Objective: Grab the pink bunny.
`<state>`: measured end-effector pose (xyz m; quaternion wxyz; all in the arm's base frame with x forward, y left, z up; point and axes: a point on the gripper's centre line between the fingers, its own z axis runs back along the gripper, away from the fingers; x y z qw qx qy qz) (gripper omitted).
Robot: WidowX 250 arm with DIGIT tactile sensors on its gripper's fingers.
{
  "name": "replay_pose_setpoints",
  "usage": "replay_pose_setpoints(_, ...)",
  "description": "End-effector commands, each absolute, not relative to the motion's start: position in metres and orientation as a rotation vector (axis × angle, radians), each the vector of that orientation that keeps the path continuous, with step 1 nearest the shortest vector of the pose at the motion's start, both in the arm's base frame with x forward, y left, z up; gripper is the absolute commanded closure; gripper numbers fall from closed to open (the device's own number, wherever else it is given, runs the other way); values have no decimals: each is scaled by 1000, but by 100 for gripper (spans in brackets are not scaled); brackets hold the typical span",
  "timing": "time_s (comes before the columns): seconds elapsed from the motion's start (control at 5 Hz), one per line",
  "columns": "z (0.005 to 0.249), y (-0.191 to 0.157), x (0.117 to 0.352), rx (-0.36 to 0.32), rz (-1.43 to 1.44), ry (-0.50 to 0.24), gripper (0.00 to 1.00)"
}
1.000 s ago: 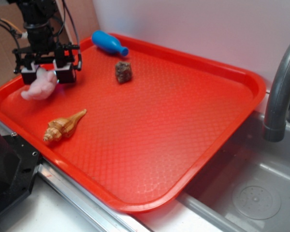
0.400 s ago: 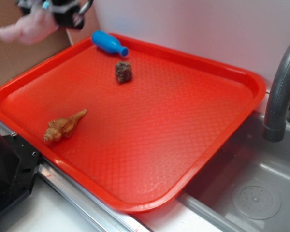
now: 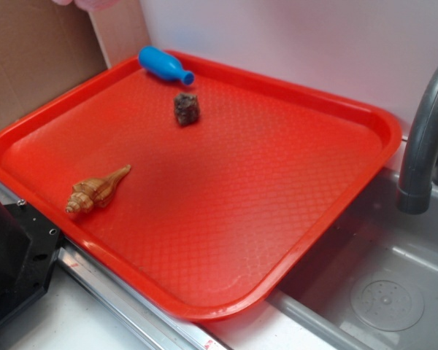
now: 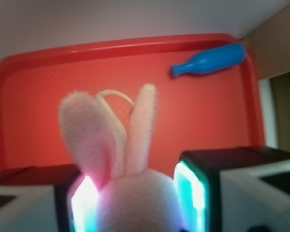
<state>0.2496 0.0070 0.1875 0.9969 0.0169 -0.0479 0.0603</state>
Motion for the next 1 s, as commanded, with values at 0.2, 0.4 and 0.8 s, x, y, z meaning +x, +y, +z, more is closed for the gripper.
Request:
replay_pose_setpoints(0.2,177,42,217,-28,156,-174,100)
replay_pose_setpoints(0.4,180,36,213,-22,161,-183,100)
replay_pose_setpoints(0.8,189,18,202,-22,161,-203,100)
